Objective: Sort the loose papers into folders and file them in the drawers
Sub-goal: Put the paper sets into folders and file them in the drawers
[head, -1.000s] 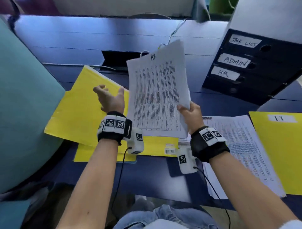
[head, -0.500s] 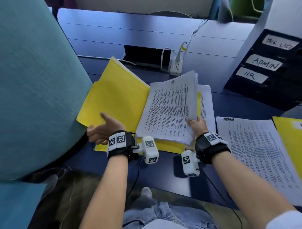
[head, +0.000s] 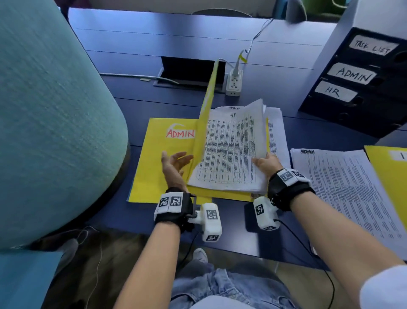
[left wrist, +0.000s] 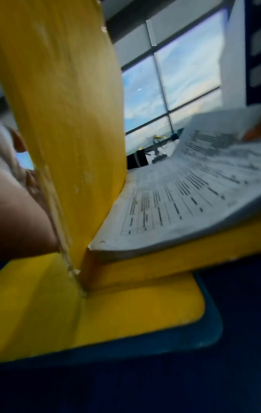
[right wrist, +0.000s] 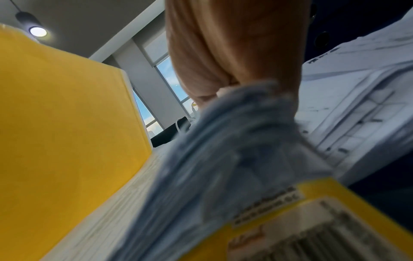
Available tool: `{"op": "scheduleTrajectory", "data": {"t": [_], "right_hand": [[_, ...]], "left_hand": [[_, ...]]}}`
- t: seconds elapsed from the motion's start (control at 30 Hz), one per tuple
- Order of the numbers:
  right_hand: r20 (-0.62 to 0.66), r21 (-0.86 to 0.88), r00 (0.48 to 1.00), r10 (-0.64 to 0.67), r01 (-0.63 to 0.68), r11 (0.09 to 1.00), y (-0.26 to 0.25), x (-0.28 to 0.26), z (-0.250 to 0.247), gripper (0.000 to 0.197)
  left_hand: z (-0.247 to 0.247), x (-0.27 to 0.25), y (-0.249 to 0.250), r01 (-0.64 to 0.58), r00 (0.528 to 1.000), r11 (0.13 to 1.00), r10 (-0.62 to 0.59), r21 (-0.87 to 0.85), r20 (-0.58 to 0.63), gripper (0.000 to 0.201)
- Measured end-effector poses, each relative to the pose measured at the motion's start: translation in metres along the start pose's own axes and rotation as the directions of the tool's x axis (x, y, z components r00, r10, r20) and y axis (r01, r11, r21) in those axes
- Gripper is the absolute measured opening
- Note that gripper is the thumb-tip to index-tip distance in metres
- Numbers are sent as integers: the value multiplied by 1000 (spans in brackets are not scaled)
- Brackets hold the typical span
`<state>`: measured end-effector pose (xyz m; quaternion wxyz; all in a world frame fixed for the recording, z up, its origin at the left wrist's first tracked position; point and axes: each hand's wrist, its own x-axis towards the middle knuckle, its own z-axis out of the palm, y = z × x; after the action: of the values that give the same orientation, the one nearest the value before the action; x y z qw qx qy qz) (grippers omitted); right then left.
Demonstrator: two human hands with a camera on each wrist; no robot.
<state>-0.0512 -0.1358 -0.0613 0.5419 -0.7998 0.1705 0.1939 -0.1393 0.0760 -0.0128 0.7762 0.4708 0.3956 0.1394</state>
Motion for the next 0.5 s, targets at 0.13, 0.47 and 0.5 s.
{"op": "scheduleTrajectory", "data": {"t": [0.13,0.47,0.5], "right_hand": [[25,-95,1000,18,-15,995,-6,-4,-6,39],[126,343,989,75,-114,933,-14,-17,-12,53],[119,408,986,118,-157,899,-14,-15,-15,59]], "left_hand": [[9,10,-26,-69,990,741,-32,668,137,46],[19,12,-44,-74,997,250,38,966,67,69],[20,12,-44,-64,998,251,44,966,55,71]]}}
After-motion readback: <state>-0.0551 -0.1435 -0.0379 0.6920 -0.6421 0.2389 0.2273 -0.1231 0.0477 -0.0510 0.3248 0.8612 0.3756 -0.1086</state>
